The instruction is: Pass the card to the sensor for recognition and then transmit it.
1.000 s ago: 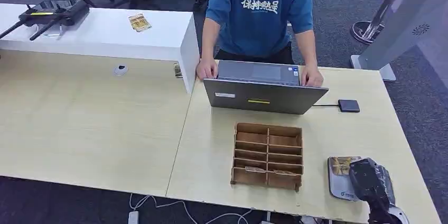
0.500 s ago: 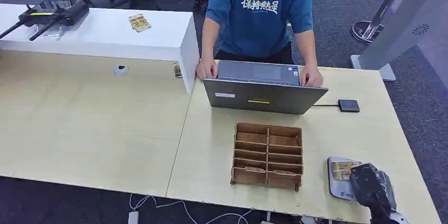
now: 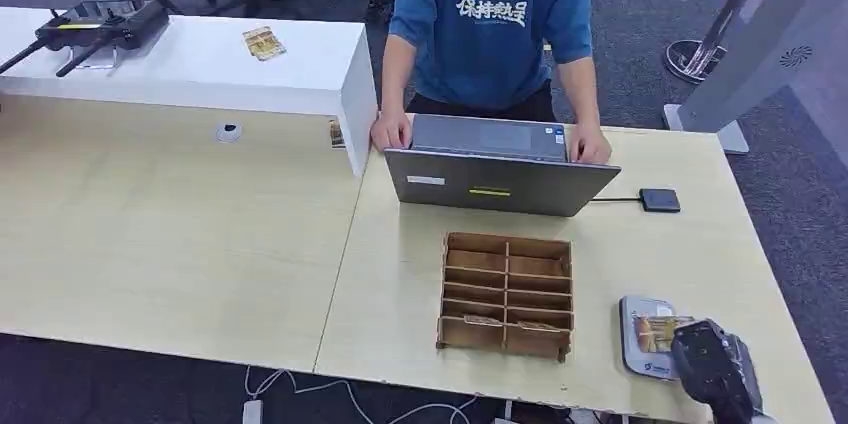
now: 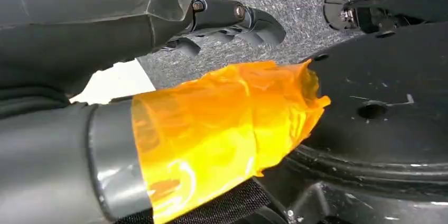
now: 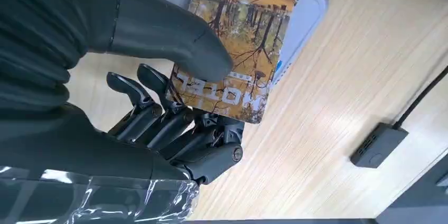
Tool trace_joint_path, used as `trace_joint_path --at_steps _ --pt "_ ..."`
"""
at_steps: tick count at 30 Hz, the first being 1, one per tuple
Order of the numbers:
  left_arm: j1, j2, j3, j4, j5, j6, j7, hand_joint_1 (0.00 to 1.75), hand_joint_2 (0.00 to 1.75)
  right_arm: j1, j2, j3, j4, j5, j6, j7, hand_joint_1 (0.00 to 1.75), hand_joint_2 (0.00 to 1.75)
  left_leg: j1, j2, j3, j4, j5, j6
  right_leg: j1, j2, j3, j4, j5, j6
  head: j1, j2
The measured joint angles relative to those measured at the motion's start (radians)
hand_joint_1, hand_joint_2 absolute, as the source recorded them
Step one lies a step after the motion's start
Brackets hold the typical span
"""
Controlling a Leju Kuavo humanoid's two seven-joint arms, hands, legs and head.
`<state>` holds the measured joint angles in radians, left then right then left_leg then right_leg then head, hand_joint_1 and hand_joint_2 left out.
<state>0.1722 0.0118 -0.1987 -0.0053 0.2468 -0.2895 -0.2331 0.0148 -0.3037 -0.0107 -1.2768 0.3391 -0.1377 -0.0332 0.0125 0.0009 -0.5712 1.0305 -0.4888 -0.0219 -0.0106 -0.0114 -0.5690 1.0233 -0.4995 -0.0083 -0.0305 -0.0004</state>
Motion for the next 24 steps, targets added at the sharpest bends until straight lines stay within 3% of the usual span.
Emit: trace_joint_path --at_steps 24 --pt "0.000 0.010 0.000 0.000 -0.008 -0.014 0.000 0.00 0.00 0.003 -0.007 0.003 0.019 0.047 0.042 0.042 1.75 1.75 0.000 0.001 0.000 0.000 0.000 0.000 0.000 0.001 0.000 0.000 0.000 0.000 0.000 0.000"
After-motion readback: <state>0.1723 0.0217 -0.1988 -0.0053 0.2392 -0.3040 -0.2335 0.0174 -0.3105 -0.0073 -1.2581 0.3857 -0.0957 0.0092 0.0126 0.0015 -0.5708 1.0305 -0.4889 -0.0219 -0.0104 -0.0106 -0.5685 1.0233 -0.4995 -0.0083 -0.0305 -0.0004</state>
